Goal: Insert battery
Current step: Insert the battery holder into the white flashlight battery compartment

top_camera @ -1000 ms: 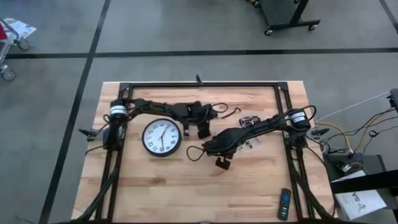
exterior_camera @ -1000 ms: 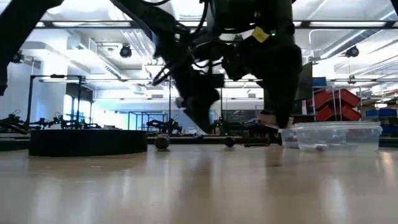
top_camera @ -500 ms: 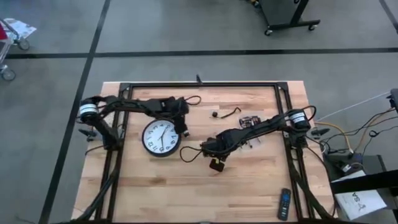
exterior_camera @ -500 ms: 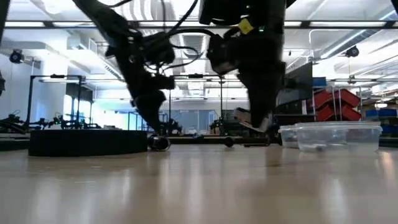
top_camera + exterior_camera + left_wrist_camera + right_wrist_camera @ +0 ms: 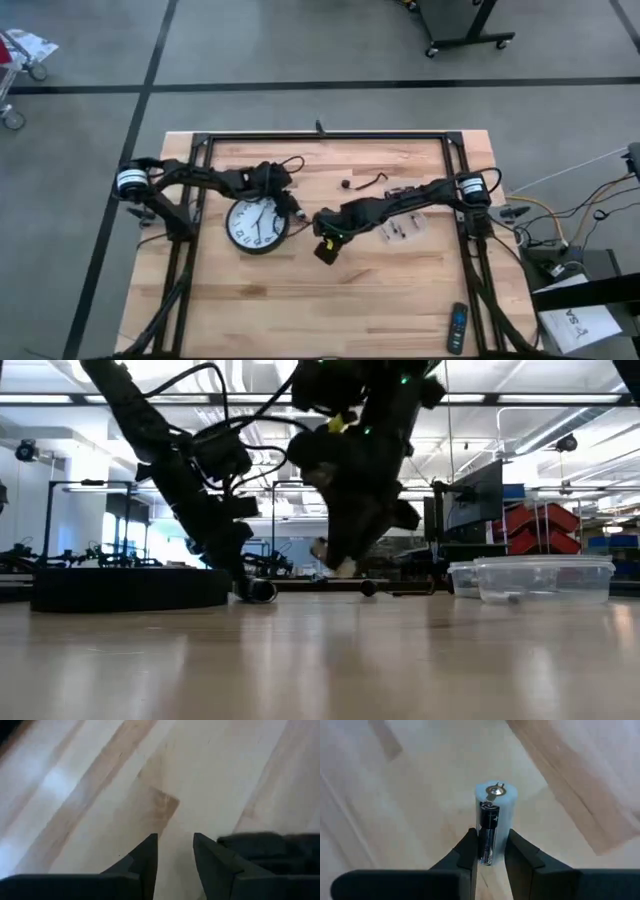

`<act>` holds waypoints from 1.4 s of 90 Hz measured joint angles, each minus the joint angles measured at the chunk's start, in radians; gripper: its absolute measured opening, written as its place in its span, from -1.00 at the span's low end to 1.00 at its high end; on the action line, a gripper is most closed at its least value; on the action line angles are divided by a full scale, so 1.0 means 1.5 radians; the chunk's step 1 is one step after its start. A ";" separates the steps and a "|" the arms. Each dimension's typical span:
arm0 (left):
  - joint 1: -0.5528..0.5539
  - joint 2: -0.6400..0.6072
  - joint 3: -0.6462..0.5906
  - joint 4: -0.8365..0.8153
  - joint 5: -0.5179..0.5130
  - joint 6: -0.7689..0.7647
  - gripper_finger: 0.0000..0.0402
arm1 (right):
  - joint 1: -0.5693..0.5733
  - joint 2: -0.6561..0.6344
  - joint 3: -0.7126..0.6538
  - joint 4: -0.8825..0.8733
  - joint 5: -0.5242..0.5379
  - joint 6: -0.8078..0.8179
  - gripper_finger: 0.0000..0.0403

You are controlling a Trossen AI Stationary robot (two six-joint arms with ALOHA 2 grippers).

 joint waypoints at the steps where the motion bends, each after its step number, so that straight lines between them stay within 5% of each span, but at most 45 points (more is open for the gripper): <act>1: 0.000 0.000 -0.001 -0.001 0.004 -0.003 -0.48 | -0.001 0.001 0.000 0.002 -0.002 0.000 -0.74; 126: -0.017 0.001 -0.012 0.025 0.024 -0.037 -0.49 | -0.076 0.081 0.013 0.145 -0.072 -0.048 -0.65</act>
